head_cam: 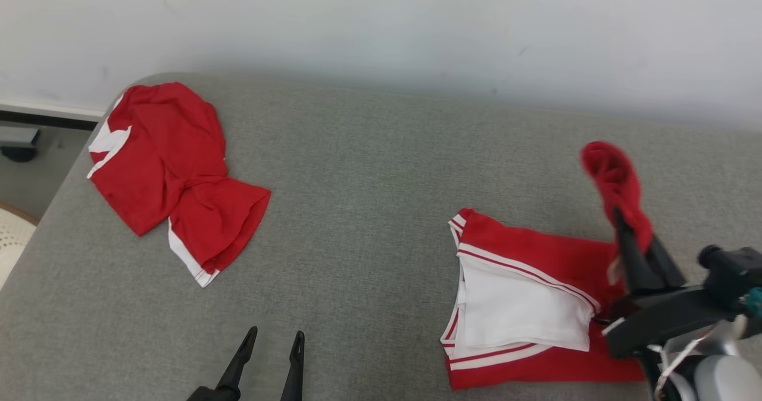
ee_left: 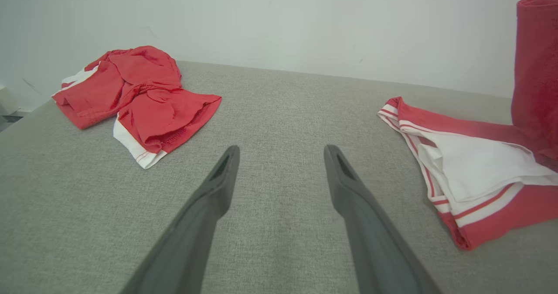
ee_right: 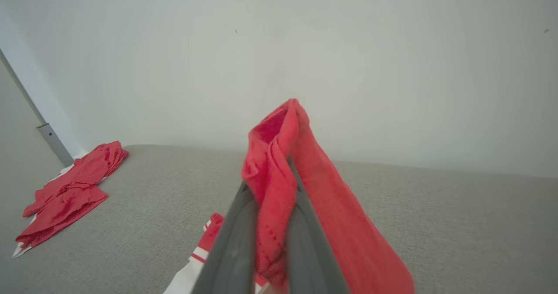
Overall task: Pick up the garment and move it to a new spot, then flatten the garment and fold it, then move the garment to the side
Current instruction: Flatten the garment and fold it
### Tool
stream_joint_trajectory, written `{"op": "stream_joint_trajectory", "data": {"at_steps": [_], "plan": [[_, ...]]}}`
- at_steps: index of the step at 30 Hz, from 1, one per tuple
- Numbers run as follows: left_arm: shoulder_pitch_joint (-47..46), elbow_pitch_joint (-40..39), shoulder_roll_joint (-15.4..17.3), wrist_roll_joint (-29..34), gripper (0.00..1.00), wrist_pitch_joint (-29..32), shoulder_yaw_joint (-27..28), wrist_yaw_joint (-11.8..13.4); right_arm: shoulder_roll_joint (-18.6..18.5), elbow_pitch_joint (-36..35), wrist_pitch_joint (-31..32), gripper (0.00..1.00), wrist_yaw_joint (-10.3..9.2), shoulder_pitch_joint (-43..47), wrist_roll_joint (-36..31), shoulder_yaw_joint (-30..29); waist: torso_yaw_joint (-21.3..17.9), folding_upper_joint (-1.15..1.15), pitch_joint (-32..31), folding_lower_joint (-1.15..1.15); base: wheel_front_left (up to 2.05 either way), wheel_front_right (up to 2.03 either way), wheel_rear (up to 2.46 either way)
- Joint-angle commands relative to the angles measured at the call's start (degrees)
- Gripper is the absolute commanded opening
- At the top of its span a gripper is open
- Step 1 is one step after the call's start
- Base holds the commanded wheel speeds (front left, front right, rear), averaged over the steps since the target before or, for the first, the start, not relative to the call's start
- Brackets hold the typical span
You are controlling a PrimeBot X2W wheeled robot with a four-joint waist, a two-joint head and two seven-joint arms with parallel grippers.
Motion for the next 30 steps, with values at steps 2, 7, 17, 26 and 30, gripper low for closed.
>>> {"op": "stream_joint_trajectory", "data": {"at_steps": [2, 7, 17, 26, 30], "plan": [[-0.2, 0.3, -0.3, -0.2, 1.00, -0.4, 0.2, -0.3, 2.2, -1.0, 0.6, 0.00, -0.12, 0.5, -1.0, 1.6, 1.6, -0.01, 0.4, 0.00, 0.00, 0.00, 0.00], [-1.1, 0.6, -0.7, -0.4, 1.00, -0.5, 0.2, -0.6, 5.4, 2.0, 1.6, 0.00, -0.11, -1.1, -3.0, 4.4, 3.0, -0.01, 1.4, 0.00, 0.00, 0.00, 0.00], [-1.5, 2.0, -1.6, -1.2, 1.00, -0.8, 1.2, -1.7, 8.1, 16.3, -0.1, 0.00, -0.11, -3.4, -7.3, 11.0, 5.7, -0.01, 2.9, 0.00, 0.00, 0.00, 0.00], [-1.8, 2.9, -2.3, -0.9, 1.00, -0.9, 2.3, -2.2, 9.6, 22.7, -2.5, 1.00, -0.11, -5.2, -6.0, 13.6, 6.1, -0.01, 3.3, 0.00, 0.00, 0.00, 0.00], [-1.3, 3.2, -2.7, -0.6, 1.00, -1.0, 2.6, -2.1, 9.9, 22.5, -4.4, 1.00, -0.11, -5.8, -4.5, 13.6, 5.3, -0.01, 2.9, 0.00, 0.00, 0.00, 0.00]]}}
